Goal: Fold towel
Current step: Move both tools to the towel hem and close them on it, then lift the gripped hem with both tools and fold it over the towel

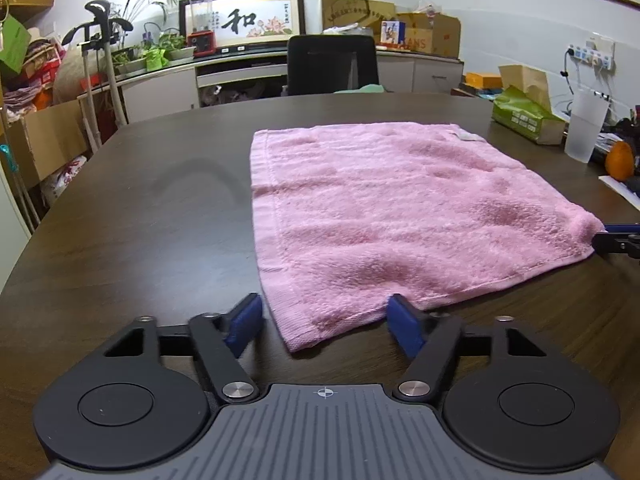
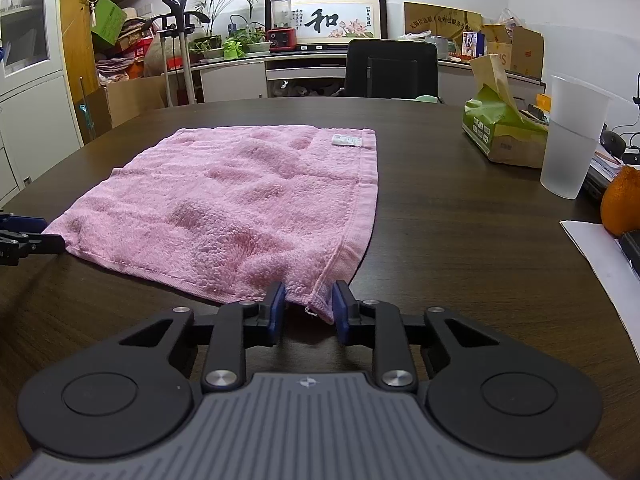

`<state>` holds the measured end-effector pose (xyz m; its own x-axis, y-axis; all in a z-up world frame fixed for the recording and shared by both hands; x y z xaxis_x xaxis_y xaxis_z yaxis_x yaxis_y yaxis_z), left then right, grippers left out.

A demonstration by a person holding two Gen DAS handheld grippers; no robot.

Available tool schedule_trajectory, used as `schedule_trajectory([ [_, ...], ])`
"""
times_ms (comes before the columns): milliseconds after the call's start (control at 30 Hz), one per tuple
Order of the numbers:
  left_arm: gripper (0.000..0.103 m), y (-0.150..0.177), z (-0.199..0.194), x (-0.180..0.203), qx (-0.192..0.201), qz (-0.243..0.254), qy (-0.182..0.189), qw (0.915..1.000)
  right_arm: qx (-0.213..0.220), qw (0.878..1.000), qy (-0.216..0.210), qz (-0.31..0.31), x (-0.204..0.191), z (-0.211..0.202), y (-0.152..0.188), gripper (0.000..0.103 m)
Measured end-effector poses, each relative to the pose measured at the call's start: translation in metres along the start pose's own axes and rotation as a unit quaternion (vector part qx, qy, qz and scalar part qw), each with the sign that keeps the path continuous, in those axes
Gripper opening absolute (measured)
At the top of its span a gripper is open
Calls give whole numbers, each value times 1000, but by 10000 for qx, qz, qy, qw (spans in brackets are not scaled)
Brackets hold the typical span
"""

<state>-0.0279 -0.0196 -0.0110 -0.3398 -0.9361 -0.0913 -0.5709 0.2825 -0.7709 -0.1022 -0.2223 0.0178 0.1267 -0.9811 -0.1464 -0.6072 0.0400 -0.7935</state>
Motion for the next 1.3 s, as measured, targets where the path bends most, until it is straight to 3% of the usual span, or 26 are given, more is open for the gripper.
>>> schedule_trajectory([
  [133,24,-2,0,2,-16,-73,-61,10000,-12,10000,4,-29,-2,-1,0,23],
  [233,14,-2,-1,0,-42,-160,-77,9998,-19,10000,-7,-3,-1,-1,-1,18],
  [367,10,-2,-2,-1,-43,-194,-51,9998,-11,9999,50,-147,-5,-2,0,11],
  [633,7,1,-8,0,6,-345,-16,9994,304,9994,110,-134,-8,-12,0,9],
  [800,7,2,-30,1,307,-315,-116,9990,483,9988,13,-67,-9,-27,4,9],
  [1300,7,1,-119,10,1045,-602,172,9926,1338,9881,-585,487,-1,-126,19,10],
])
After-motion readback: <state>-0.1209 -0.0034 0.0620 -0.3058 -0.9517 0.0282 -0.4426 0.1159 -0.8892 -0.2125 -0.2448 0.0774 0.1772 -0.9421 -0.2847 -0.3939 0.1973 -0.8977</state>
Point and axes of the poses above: each gripper's, at about its wrist camera, not at the fingertips, and z roughly the way its jaws point, x to its right, y to its underside, the point moved 3 cm from there along z, roughly the way its jaws point, and after that the axes turned 6 degrees about z, right-handed, at the moved point
